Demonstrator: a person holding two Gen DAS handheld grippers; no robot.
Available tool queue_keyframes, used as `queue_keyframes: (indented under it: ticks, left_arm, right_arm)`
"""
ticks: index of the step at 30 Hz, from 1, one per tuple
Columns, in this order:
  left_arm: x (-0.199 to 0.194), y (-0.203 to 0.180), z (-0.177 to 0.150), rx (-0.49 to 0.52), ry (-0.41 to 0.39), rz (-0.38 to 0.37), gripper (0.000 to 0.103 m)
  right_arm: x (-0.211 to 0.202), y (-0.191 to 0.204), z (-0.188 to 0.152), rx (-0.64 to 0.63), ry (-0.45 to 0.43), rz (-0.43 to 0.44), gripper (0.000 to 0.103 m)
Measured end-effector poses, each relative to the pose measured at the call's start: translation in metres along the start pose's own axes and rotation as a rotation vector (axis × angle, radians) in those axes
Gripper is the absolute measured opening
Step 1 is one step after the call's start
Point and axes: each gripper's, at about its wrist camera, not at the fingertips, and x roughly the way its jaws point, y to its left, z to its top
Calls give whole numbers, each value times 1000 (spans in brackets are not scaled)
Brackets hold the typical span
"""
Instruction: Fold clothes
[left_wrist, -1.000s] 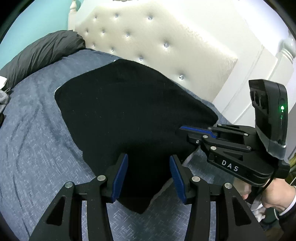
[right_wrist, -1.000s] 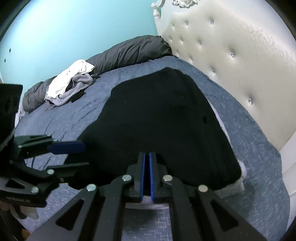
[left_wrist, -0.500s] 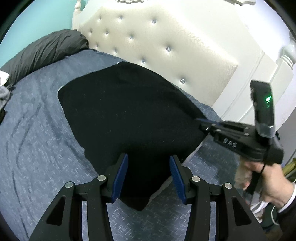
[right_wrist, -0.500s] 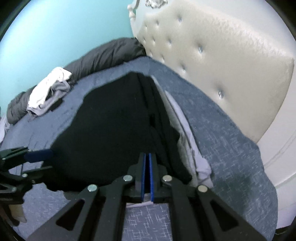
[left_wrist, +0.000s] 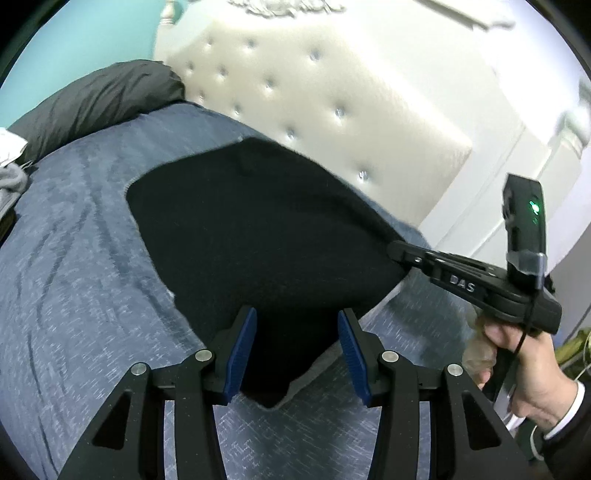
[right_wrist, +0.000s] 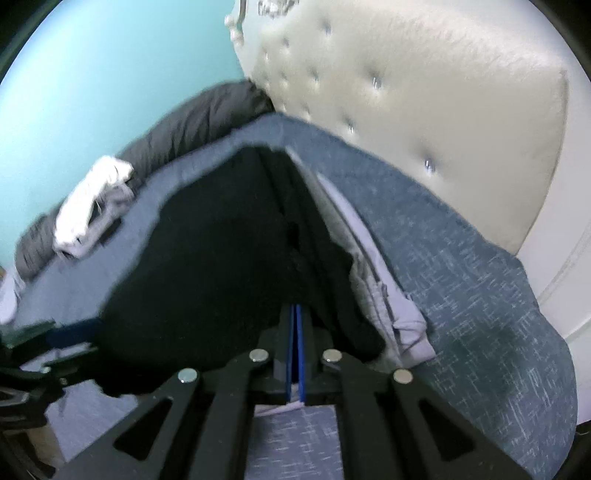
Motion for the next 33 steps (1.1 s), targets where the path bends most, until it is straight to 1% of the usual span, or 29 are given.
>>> queue_keyframes:
  ticks: [7,16,24,31,33]
  left_arm:
    - [-40,-5,1,7,-22,37,50]
    - [-106,-20,4,28,-86,53,50]
    - [-156,-31,-3,30,-133,64,50]
    - [-188,-39,-11,37,-159,75,54]
    - [-197,-41,-13,40,-163,82,57]
  right_arm:
    - [-42,21,9,-1,-40,4,1]
    - [-99,58,9,-13,-82,18,1]
    - [-140,84,5,-12,-113,15,2]
    - [-176,103,3,-11,-139,0,2]
    - [-184,110,1,-18,-143,-1,2]
